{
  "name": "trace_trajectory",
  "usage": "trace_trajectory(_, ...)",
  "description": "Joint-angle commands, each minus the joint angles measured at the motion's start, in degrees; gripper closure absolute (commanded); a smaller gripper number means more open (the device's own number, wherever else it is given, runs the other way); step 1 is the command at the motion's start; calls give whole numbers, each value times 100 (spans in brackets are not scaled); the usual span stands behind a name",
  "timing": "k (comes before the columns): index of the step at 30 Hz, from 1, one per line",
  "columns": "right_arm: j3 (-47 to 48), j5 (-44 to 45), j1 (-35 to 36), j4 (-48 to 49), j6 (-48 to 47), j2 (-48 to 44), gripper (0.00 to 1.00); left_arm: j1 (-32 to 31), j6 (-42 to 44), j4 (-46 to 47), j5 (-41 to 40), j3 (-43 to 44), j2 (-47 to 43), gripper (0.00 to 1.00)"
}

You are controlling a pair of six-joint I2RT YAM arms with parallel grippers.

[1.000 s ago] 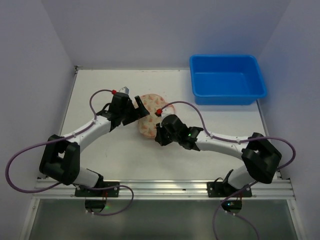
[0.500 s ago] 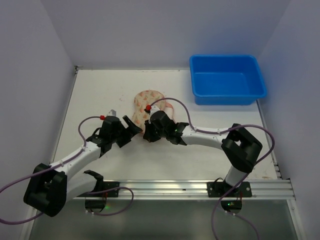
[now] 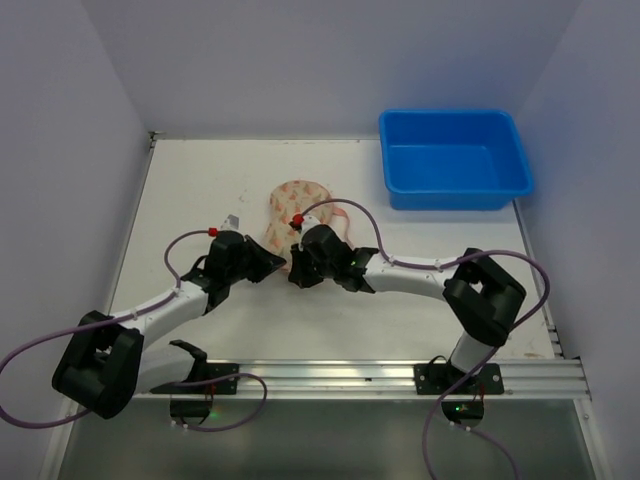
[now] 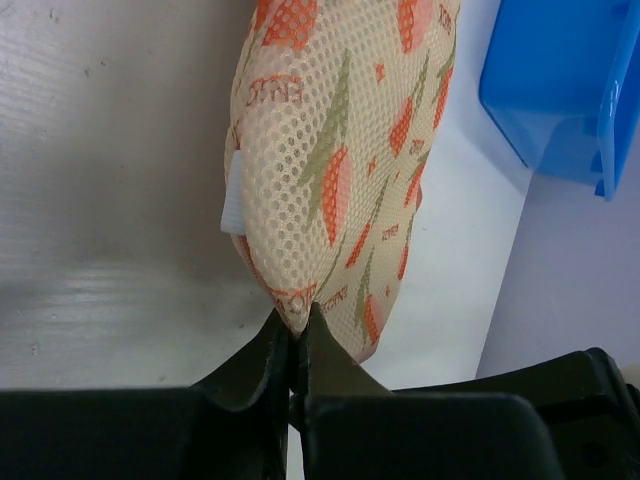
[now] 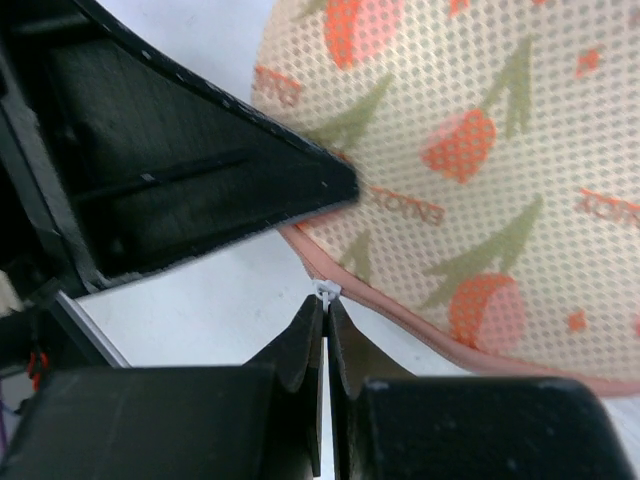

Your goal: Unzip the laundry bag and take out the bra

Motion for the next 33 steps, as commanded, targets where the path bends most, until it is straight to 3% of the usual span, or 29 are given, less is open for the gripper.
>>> trace_trajectory(1, -296, 346, -109, -73, -234, -546, 100, 25, 230, 90, -157, 126, -16, 99)
trace_trajectory(10, -1422, 593, -1576, -1057, -181, -1759, 100, 298, 1407, -1139, -614, 530, -51, 100)
trace_trajectory(15, -1317, 50, -1534, -971, -393, -1795, 100, 412, 1901, -1484, -668, 1074, 238, 100)
trace_trajectory(17, -1220, -329, -1298, -838, -306, -1681, 100, 482, 2077, -1555, -676, 1303, 396, 95)
trace_trajectory(18, -1028, -382, -1183, -751, -244, -1489, 100, 508, 2112, -1564, -676, 1556, 493, 91)
trace_trajectory(19, -887, -426, -895, -715, -87, -1365, 100, 561, 2130, -1564, -668, 1681, 720, 81)
trace_trajectory(22, -220, -417, -376, -592, 291, -706, 100, 597, 2016, -1511, -371, 2112, 1160, 62)
trace_trajectory(24, 219, -523, -242, -426, 468, -364, 100, 597, 1902, -1581, -177, 2244, 1284, 33)
trace_trajectory(25, 352, -549, -181, -372, 573, -109, 100, 597, 1806, -1686, -175, 2253, 1241, 10)
trace_trajectory(26, 458, -576, -154, -320, 600, 6, 100, 597, 1735, -1756, -228, 2218, 1171, 2)
trace_trajectory(33, 1144, -549, -136, -187, 477, 526, 100, 605, 988, -1854, -370, 1270, 91, 0)
